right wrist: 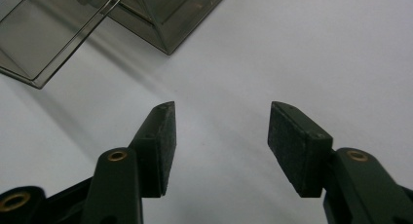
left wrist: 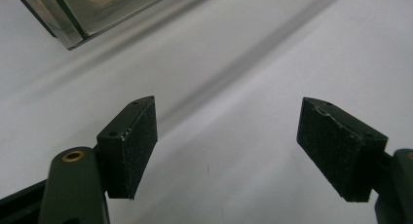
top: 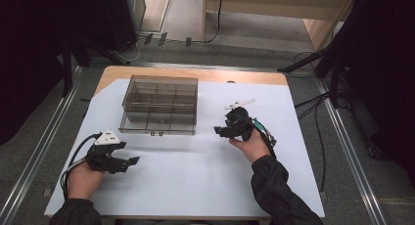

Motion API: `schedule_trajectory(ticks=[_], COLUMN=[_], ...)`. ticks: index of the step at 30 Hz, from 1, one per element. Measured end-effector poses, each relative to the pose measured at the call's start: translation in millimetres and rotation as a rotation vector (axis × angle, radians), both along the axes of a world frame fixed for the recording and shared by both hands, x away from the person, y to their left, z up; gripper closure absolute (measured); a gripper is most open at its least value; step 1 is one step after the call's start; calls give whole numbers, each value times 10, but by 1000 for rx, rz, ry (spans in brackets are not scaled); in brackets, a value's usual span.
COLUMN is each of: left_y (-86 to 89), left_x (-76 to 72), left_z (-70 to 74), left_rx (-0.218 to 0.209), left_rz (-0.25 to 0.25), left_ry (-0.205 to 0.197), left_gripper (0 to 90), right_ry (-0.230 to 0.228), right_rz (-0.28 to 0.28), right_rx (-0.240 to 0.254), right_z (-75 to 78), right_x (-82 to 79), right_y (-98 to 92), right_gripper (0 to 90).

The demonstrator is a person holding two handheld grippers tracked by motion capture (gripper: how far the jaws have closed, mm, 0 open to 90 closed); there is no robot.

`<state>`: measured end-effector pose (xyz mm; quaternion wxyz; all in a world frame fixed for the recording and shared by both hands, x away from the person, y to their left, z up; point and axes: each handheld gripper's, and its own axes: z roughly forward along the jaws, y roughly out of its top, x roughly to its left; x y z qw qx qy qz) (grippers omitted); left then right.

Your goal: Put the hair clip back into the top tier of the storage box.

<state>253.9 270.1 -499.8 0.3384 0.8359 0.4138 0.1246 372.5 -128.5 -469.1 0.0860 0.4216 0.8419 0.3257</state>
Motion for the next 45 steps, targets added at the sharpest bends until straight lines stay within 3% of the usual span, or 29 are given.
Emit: schedule_trajectory(ticks=[2,11,26,32,45], left_y=[3,11,45,49,61], left_x=[-1,-23,-61,-70,-87], left_z=[1,8,4,-2,3], left_rx=[4,4,12,18,20], left_rz=[0,10,27,29,31], left_ry=[4,0,0,-3,0], left_gripper=[238,238,238,237,235], right_ry=[9,67,169,180,195], right_rz=[-2,-19,-26,-18,-9], right_rx=[-36,-60,-116,-171,-219], right_z=[23,139,152,156,176], right_x=[17,58,146,154,173], right_y=[8,-93,-167,-180,-258], right_gripper=[487,504,475,470,452])
